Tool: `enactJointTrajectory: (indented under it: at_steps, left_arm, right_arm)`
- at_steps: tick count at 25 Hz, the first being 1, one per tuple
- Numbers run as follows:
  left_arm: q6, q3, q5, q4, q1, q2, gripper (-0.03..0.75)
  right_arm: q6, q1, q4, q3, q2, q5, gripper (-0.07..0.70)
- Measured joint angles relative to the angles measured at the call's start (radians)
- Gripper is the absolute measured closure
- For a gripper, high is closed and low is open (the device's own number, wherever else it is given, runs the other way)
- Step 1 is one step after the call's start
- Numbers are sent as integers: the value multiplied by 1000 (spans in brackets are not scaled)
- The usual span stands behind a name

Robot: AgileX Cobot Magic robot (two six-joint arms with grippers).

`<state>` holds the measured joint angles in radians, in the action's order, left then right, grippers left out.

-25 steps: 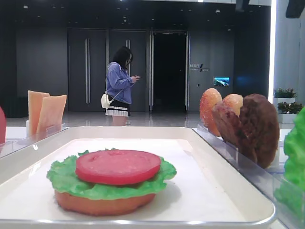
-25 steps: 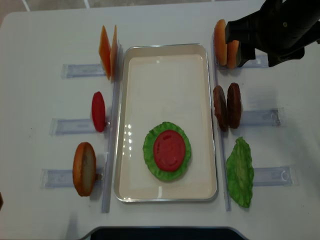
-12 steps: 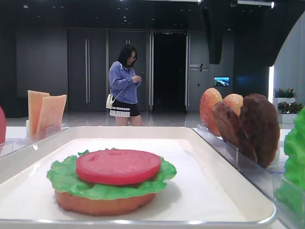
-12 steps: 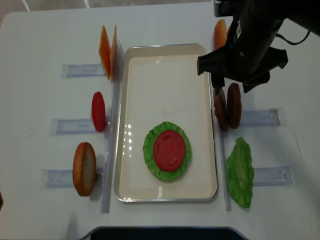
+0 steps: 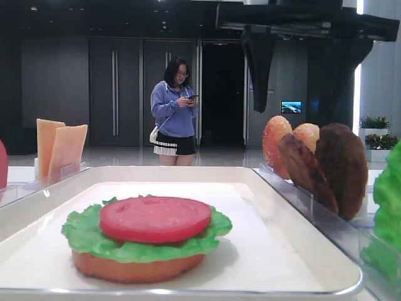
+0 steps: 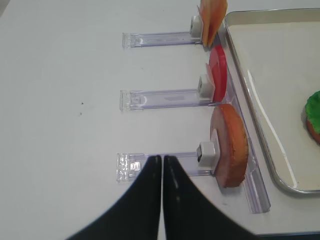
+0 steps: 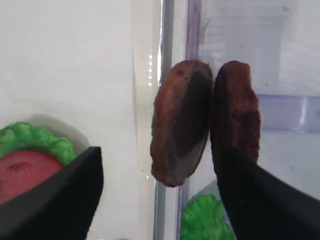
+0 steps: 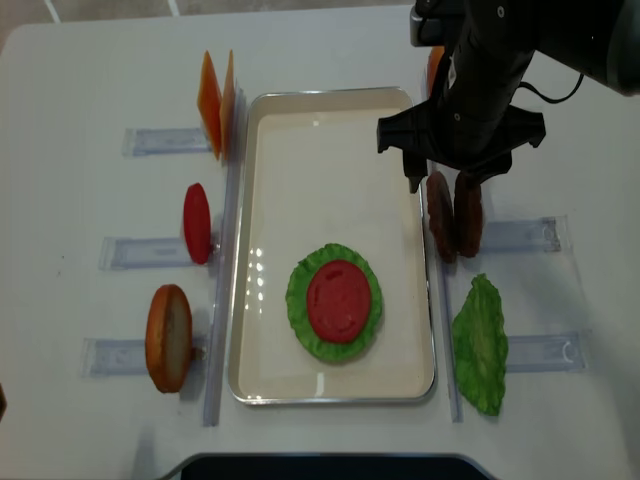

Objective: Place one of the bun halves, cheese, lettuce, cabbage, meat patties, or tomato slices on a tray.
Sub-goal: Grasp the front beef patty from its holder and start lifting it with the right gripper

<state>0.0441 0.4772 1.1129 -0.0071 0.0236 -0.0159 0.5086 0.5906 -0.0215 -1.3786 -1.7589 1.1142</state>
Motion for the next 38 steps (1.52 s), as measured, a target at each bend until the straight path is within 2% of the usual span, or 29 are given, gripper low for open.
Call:
enactJointTrajectory:
  at_steps: [24, 32, 35, 38]
  left_arm:
    - [-1, 0, 0, 0, 0, 0, 722]
    - [-3, 0, 0, 0, 0, 0, 722]
    - [-3, 0, 0, 0, 0, 0, 722]
    - [-3, 0, 0, 0, 0, 0, 722]
  right_arm:
    - [1, 2, 9, -3, -110, -31, 139]
    - [3, 4, 51, -5, -135, -15, 143]
    - [17, 5, 87, -5, -135, 5, 190]
    - [29, 7, 124, -5, -135, 20, 298]
